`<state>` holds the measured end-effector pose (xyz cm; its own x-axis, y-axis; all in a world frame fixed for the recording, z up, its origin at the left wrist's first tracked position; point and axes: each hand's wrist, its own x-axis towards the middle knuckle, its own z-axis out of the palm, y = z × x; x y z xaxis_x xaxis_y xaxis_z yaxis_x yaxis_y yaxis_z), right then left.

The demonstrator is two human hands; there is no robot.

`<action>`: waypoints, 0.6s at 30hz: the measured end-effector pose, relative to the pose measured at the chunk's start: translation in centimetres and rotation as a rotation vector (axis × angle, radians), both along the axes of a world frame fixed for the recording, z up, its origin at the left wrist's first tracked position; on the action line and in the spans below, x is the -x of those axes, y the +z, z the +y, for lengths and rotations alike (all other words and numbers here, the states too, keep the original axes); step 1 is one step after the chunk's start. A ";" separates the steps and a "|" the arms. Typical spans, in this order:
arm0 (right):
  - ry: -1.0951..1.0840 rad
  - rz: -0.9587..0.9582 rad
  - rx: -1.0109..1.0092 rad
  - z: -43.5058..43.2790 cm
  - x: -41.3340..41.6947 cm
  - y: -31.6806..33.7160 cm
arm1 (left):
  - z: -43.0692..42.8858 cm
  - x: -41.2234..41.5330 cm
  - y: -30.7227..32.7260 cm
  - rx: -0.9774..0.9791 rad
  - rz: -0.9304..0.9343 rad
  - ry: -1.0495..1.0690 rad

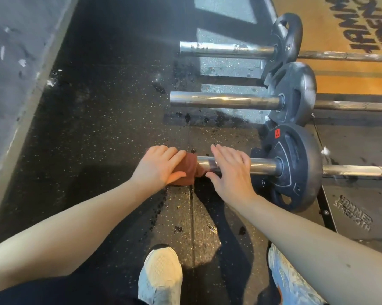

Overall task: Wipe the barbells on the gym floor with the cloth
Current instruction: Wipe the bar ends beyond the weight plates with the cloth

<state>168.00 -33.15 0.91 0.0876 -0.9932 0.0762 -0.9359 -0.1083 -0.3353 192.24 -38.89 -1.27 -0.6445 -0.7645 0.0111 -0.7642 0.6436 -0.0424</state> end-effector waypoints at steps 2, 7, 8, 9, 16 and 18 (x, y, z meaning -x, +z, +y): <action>0.018 -0.010 0.021 -0.1 0.1 0.2 | 0.5 -2.7 0.0 0.008 0.019 0.089; 0.068 -0.023 0.050 0.0 0.1 0.1 | -0.6 -4.4 0.3 -0.203 0.124 0.209; 0.087 -0.019 0.048 0.0 -0.1 0.0 | -1.1 -4.0 0.5 -0.272 0.123 0.208; 0.106 -0.010 0.049 0.1 -0.6 0.0 | -1.7 -3.8 0.8 -0.348 0.122 0.213; 0.272 0.054 0.033 -1.1 1.5 3.9 | -2.0 -2.7 0.9 -0.624 0.547 0.603; 0.314 0.143 0.069 -1.4 6.2 6.4 | -1.9 -2.3 0.5 -0.727 0.671 0.747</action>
<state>161.83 -34.58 7.28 0.4024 -0.9092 0.1071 -0.8904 -0.4159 -0.1850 194.50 -40.78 -0.79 -0.0788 -0.9089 -0.4095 -0.6863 -0.2486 0.6836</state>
